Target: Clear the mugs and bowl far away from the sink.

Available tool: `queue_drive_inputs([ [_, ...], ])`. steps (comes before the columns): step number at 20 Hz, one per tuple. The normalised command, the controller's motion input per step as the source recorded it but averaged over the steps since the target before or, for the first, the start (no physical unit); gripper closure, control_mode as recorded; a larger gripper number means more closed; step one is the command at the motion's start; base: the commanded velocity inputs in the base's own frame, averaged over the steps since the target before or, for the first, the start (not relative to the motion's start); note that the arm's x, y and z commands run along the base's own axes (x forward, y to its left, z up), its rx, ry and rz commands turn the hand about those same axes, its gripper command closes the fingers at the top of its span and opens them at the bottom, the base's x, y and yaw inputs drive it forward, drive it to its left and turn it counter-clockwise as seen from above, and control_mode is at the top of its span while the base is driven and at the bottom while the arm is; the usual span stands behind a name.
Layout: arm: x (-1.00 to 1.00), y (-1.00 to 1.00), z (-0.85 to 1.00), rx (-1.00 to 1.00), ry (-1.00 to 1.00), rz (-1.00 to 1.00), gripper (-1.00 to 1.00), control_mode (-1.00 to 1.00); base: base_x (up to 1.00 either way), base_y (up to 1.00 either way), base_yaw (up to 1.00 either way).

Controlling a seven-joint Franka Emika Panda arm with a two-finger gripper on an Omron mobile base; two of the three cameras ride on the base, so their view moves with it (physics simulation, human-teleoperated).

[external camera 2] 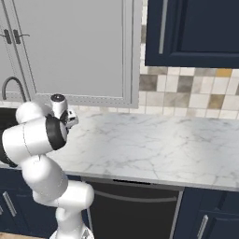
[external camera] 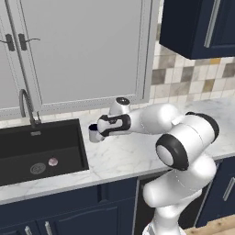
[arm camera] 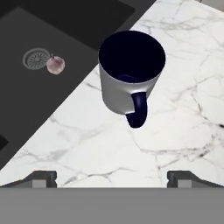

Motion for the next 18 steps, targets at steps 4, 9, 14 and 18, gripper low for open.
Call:
queue_drive_inputs([
  [4,0.47,0.0,-0.22,0.0,0.0,0.0,-1.0,-1.0,0.0,0.0,0.0],
  [9,0.46,0.08,-0.28,0.0,0.0,0.0,-1.0,-1.0,0.0,0.0,0.0],
  [14,0.46,0.18,-0.29,0.0,0.0,0.0,-1.0,-1.0,0.0,0.0,0.0],
  [18,0.38,0.19,-0.15,0.0,0.0,0.0,-1.0,-1.0,0.0,0.0,0.0],
])
